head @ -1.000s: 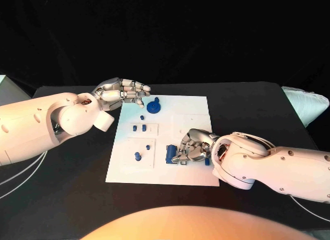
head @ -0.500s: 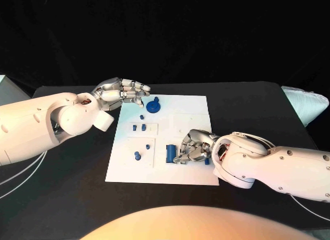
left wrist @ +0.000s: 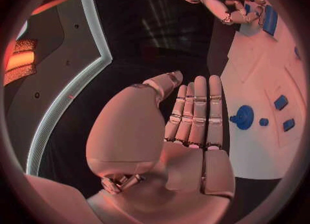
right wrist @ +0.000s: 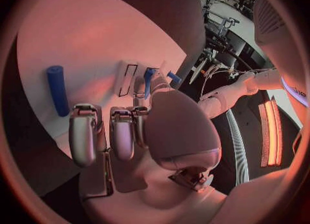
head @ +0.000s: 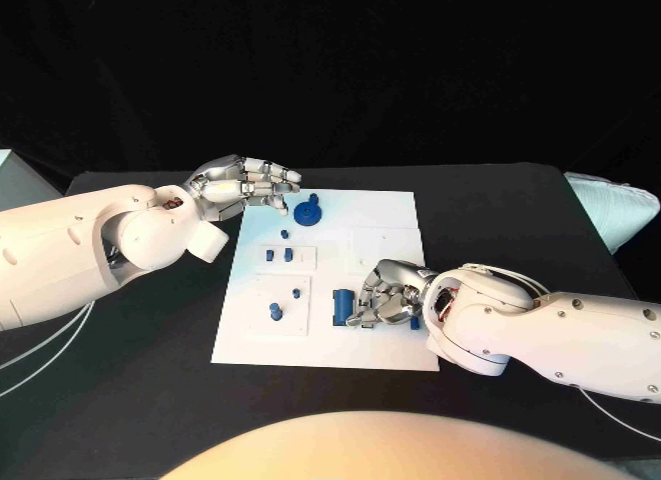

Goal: Assemble the parts on the task board

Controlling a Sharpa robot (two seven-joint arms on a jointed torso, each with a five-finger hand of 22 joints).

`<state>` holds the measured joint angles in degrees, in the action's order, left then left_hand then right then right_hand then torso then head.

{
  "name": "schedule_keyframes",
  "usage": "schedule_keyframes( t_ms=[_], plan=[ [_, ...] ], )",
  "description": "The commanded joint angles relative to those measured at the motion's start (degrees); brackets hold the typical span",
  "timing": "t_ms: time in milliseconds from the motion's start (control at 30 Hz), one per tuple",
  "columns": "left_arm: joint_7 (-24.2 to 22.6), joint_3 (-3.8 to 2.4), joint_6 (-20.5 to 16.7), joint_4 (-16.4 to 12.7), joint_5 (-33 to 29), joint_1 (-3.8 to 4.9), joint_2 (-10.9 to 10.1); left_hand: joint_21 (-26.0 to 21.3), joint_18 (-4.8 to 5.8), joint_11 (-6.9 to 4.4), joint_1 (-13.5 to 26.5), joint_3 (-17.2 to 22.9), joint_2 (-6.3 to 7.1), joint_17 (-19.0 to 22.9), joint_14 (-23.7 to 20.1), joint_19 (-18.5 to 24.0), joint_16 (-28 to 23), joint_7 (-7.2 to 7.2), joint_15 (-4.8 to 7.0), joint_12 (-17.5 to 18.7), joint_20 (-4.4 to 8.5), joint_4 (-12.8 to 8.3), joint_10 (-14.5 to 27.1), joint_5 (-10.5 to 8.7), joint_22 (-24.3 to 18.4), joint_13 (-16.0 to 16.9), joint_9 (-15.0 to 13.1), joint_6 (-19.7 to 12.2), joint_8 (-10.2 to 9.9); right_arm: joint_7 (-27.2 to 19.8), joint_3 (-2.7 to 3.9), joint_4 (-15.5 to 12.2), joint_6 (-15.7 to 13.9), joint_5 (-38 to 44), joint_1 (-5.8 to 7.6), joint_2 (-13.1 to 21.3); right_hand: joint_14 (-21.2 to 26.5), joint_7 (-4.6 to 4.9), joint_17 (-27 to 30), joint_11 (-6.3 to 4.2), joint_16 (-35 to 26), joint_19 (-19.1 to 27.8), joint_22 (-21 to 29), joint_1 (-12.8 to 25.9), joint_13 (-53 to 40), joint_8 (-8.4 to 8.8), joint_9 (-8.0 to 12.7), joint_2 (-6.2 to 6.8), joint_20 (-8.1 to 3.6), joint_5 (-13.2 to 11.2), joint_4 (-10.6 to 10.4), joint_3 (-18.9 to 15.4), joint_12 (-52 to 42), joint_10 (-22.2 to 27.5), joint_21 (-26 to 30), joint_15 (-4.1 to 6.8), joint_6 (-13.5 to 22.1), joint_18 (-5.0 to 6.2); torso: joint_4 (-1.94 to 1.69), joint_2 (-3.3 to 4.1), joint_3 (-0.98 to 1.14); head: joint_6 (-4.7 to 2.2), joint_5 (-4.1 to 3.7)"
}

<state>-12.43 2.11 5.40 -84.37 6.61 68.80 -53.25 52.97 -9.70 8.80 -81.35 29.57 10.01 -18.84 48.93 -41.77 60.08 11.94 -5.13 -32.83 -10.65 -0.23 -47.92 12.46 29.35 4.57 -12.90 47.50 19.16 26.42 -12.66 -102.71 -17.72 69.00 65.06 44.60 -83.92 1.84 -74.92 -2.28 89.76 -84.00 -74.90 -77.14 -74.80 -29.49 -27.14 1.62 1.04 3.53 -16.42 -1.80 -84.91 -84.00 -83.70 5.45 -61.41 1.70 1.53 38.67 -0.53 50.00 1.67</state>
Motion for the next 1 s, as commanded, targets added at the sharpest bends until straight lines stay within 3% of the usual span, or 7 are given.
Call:
schedule_keyframes(
  t_ms=[33,600,833,1000],
  plan=[
    [-0.6,-0.04,0.6,-0.1,-0.4,0.01,0.1,-0.2,-0.77,0.09,0.2,0.0,-0.38,0.1,-0.5,-0.4,-0.2,0.13,0.0,-0.2,0.0,0.3,0.5,0.35,-0.1,-0.1,0.1,-0.4,0.3,0.1,0.01,0.2,-0.5,0.6,-0.07,-0.3,-6.1,-0.32,-15.1,-0.17,0.2,-5.1,-13.7,0.1,-12.1,-0.21,0.1,0.23,-0.54,-0.1,-0.1,-0.1,0.1,-4.0,-0.2,0.28,0.2,-0.64,-0.06,0.02,0.04,0.0,-0.03],
    [-0.6,-0.03,0.6,-0.1,-0.4,0.0,0.1,-0.2,-0.77,0.09,0.2,0.0,-0.38,0.1,-0.5,-0.4,-0.2,0.13,0.0,-0.2,0.0,0.3,0.5,0.35,-0.1,-0.1,0.1,-0.4,0.3,0.5,0.02,0.8,-3.4,2.0,-0.27,-0.1,-6.1,-0.39,-15.1,-0.24,0.2,-5.1,-13.7,-0.4,-12.2,-0.25,0.2,-0.8,-0.57,0.2,-0.1,0.7,0.0,-4.1,-0.2,0.33,0.2,-0.65,-0.02,-0.01,0.04,0.0,0.01],
    [-0.6,-0.03,0.6,-0.1,-0.4,0.0,0.1,-0.2,-0.77,0.09,0.2,0.0,-0.38,0.1,-0.5,-0.4,-0.2,0.13,0.0,-0.2,0.0,0.3,0.5,0.35,-0.1,-0.1,0.1,-0.4,0.3,-4.5,0.02,-0.3,-2.9,-2.3,-0.27,1.3,-6.1,-0.17,-15.1,-0.06,0.2,-4.9,-13.4,0.3,-11.8,-0.14,0.3,0.11,-0.54,0.2,-0.2,0.2,0.8,-3.7,0.9,0.26,0.6,-0.45,0.06,-0.02,0.0,-0.03,0.02],
    [-0.6,-0.03,0.6,-0.1,-0.4,0.0,0.0,-0.2,-0.77,0.09,0.2,0.0,-0.38,0.1,-0.5,-0.4,-0.2,0.13,0.0,-0.2,0.0,0.3,0.5,0.35,-0.1,-0.1,0.1,-0.4,0.3,-9.3,0.02,-1.3,-3.3,-6.0,-0.19,2.6,-5.8,0.88,-13.9,0.77,-0.4,-4.3,-12.7,0.5,-10.5,1.1,1.0,0.62,-0.18,0.1,-0.1,0.1,3.2,-2.6,4.0,-0.35,2.8,0.04,0.09,-0.04,-0.02,-0.15,-0.01]
  ],
)
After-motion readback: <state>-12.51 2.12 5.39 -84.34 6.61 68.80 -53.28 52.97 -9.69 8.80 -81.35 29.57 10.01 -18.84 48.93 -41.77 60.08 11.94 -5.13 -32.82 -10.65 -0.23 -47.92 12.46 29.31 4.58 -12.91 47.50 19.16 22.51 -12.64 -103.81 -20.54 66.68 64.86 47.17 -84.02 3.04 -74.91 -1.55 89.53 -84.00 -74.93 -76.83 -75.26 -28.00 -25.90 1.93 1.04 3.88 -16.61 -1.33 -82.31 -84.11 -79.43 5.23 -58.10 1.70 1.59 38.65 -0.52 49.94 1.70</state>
